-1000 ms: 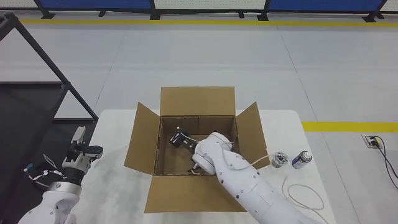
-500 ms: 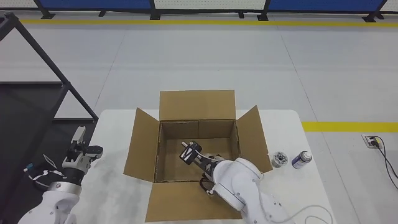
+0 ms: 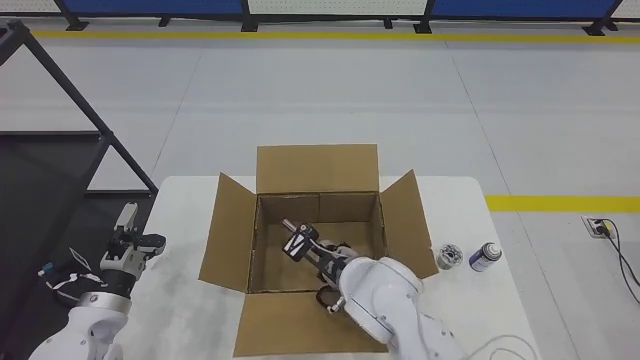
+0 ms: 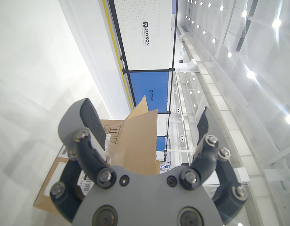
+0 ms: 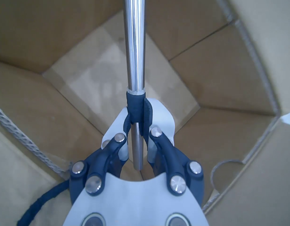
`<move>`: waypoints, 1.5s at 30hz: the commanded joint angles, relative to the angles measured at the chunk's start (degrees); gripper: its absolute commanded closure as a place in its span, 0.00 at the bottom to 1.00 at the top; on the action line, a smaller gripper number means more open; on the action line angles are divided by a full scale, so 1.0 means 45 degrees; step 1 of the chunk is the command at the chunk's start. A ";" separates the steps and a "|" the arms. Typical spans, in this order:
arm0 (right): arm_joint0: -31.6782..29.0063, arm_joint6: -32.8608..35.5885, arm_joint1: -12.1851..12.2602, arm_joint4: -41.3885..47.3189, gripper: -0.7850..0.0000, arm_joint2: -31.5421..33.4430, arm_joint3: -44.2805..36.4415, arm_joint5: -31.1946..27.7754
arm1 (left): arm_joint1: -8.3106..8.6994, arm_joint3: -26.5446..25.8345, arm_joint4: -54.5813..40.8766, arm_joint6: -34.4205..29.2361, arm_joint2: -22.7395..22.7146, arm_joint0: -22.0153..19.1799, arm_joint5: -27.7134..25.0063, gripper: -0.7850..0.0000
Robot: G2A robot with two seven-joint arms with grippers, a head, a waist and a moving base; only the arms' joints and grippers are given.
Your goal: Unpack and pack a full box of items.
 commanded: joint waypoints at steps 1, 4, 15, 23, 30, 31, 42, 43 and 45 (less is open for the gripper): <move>-0.0215 -0.0559 0.0006 -0.0338 1.00 0.0034 -0.0526 0.0412 | 0.0000 0.0000 0.0000 0.0000 0.0000 0.0000 0.0000 0.00; -0.0615 -0.1236 0.0036 -0.0672 1.00 0.0179 -0.1416 0.0784 | 0.0000 0.0000 0.0000 0.0000 0.0000 0.0000 0.0000 0.00; -0.3816 -0.4275 0.0349 0.0030 1.00 0.1912 -0.6069 0.1543 | 0.0000 0.0000 0.0000 0.0000 0.0000 0.0000 0.0000 0.00; -0.5876 -0.5583 0.0538 0.1110 1.00 0.3302 -0.7762 0.1631 | 0.0000 0.0000 0.0000 0.0000 0.0000 0.0000 0.0000 0.00; -0.5876 -0.5583 0.0538 0.1110 1.00 0.3302 -0.7762 0.1631 | 0.0000 0.0000 0.0000 0.0000 0.0000 0.0000 0.0000 0.00; -0.5876 -0.5583 0.0538 0.1110 1.00 0.3302 -0.7762 0.1631 | 0.0000 0.0000 0.0000 0.0000 0.0000 0.0000 0.0000 0.00; -0.6679 -0.5903 0.0633 0.3112 1.00 0.4590 -0.8917 0.1366 | 0.0000 0.0000 0.0000 0.0000 0.0000 0.0000 0.0000 0.00; -0.6880 -0.5963 0.0663 0.3508 1.00 0.4991 -0.9021 0.1264 | 0.0000 0.0000 0.0000 0.0000 0.0000 0.0000 0.0000 0.00; -0.7294 -0.6355 0.0712 0.4644 1.00 0.5900 -0.9021 0.1041 | 0.0000 0.0000 0.0000 0.0000 0.0000 0.0000 0.0000 0.00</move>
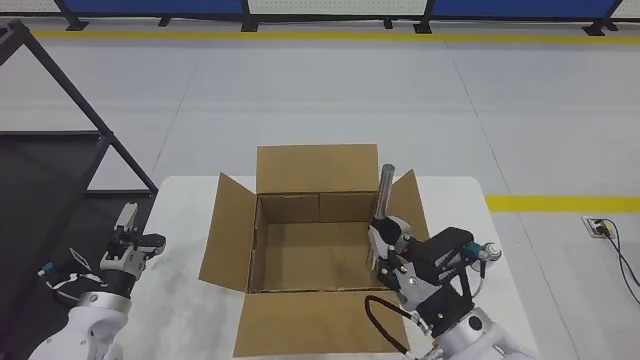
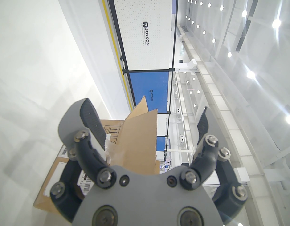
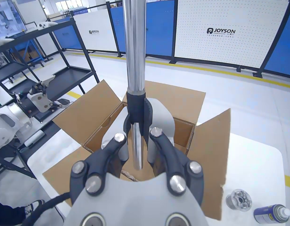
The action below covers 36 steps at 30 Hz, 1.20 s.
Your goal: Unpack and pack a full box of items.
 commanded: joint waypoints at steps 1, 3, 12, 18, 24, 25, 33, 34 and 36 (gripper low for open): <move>-0.0465 -0.0375 0.0060 0.1283 1.00 0.1093 0.0043 -0.0361 | 0.0000 0.0000 0.0000 0.0000 0.0000 0.0000 0.0000 0.00; -0.1081 -0.0435 0.0140 0.2493 1.00 0.2296 0.0043 -0.0802 | 0.0000 0.0000 0.0000 0.0000 0.0000 0.0000 0.0000 0.00; -0.4455 0.0812 0.0494 0.8887 1.00 0.7976 0.0043 -0.3272 | 0.0000 0.0000 0.0000 0.0000 0.0000 0.0000 0.0000 0.00; -0.6158 0.1969 0.0589 1.1124 1.00 0.9625 0.0043 -0.2472 | 0.0000 0.0000 0.0000 0.0000 0.0000 0.0000 0.0000 0.00; -0.6195 0.2638 0.0635 1.1300 1.00 0.9672 0.0046 -0.1272 | 0.0000 0.0000 0.0000 0.0000 0.0000 0.0000 0.0000 0.00; -0.6195 0.2638 0.0635 1.1300 1.00 0.9672 0.0046 -0.1272 | 0.0000 0.0000 0.0000 0.0000 0.0000 0.0000 0.0000 0.00; -0.6055 0.2847 0.0709 1.0252 1.00 0.9058 0.0043 -0.1324 | 0.0000 0.0000 0.0000 0.0000 0.0000 0.0000 0.0000 0.00; -0.5909 0.2888 0.0724 0.9871 1.00 0.8689 0.0043 -0.0842 | 0.0000 0.0000 0.0000 0.0000 0.0000 0.0000 0.0000 0.00; -0.5554 0.3392 0.0758 0.9306 1.00 0.7995 0.0198 0.0763 | 0.0000 0.0000 0.0000 0.0000 0.0000 0.0000 0.0000 0.00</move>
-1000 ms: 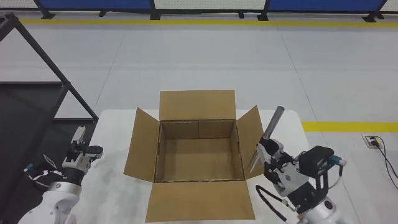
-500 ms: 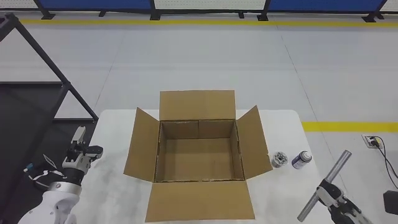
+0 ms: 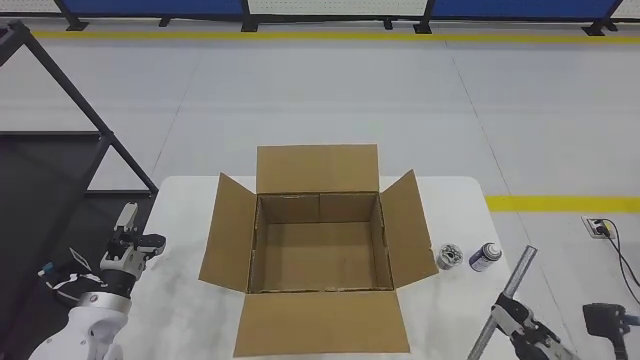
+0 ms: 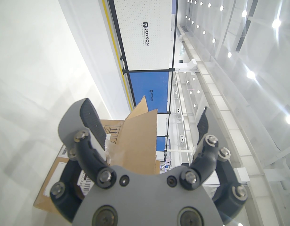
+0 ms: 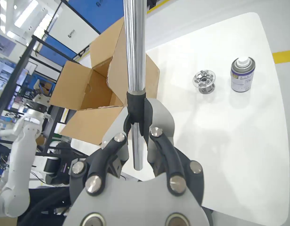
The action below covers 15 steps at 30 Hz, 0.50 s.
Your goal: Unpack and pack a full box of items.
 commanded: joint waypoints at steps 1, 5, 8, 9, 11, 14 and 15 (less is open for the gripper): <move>0.0574 0.0830 0.0055 -0.0481 1.00 -0.0735 0.0312 0.2543 | 0.0000 0.0000 0.0000 0.0000 0.0000 0.0000 0.0000 0.00; 0.2472 0.2431 0.0236 -0.0920 1.00 -0.1480 0.1832 0.5010 | 0.0000 0.0000 0.0000 0.0000 0.0000 0.0000 0.0000 0.00; 0.3686 0.3669 0.0392 -0.1245 1.00 -0.1855 0.3029 0.5967 | 0.0000 0.0000 0.0000 0.0000 0.0000 0.0000 0.0000 0.00; 0.4007 0.3796 0.0429 -0.1322 1.00 -0.1884 0.3394 0.6283 | 0.0000 0.0000 0.0000 0.0000 0.0000 0.0000 0.0000 0.00; 0.4470 0.4067 0.0508 -0.1624 1.00 -0.2009 0.4013 0.6664 | 0.0000 0.0000 0.0000 0.0000 0.0000 0.0000 0.0000 0.00; 0.5013 0.3752 0.0557 -0.2261 1.00 -0.2346 0.4869 0.7740 | 0.0000 0.0000 0.0000 0.0000 0.0000 0.0000 0.0000 0.00; 0.5202 0.3927 0.0586 -0.2161 1.00 -0.2392 0.5191 0.7738 | 0.0000 0.0000 0.0000 0.0000 0.0000 0.0000 0.0000 0.00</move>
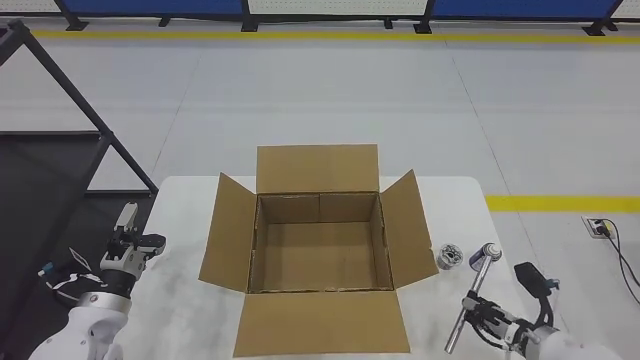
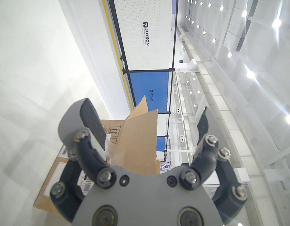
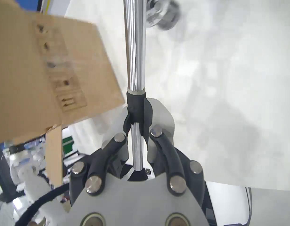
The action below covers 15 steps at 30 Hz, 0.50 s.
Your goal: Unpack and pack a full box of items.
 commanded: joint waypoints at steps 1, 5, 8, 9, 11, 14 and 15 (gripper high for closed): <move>0.0363 0.0311 0.0059 0.0175 1.00 -0.0108 0.0635 0.0128 | 0.0000 0.0000 0.0000 0.0000 0.0000 0.0000 0.0000 0.00; 0.0692 0.0613 0.0169 0.0042 1.00 -0.0300 0.1279 0.0125 | 0.0000 0.0000 0.0000 0.0000 0.0000 0.0000 0.0000 0.00; 0.0794 0.0926 0.0259 -0.0190 1.00 -0.0477 0.1549 0.0048 | 0.0000 0.0000 0.0000 0.0000 0.0000 0.0000 0.0000 0.00; 0.0838 0.1023 0.0286 -0.0283 1.00 -0.0564 0.1611 0.0044 | 0.0000 0.0000 0.0000 0.0000 0.0000 0.0000 0.0000 0.00; 0.0957 0.1081 0.0331 -0.0408 1.00 -0.0699 0.1751 0.0097 | 0.0000 0.0000 0.0000 0.0000 0.0000 0.0000 0.0000 0.00; 0.1143 0.1111 0.0397 -0.0661 1.00 -0.0951 0.1952 0.0065 | 0.0000 0.0000 0.0000 0.0000 0.0000 0.0000 0.0000 0.00; 0.1173 0.1086 0.0419 -0.0924 1.00 -0.1109 0.1995 0.0104 | 0.0000 0.0000 0.0000 0.0000 0.0000 0.0000 0.0000 0.00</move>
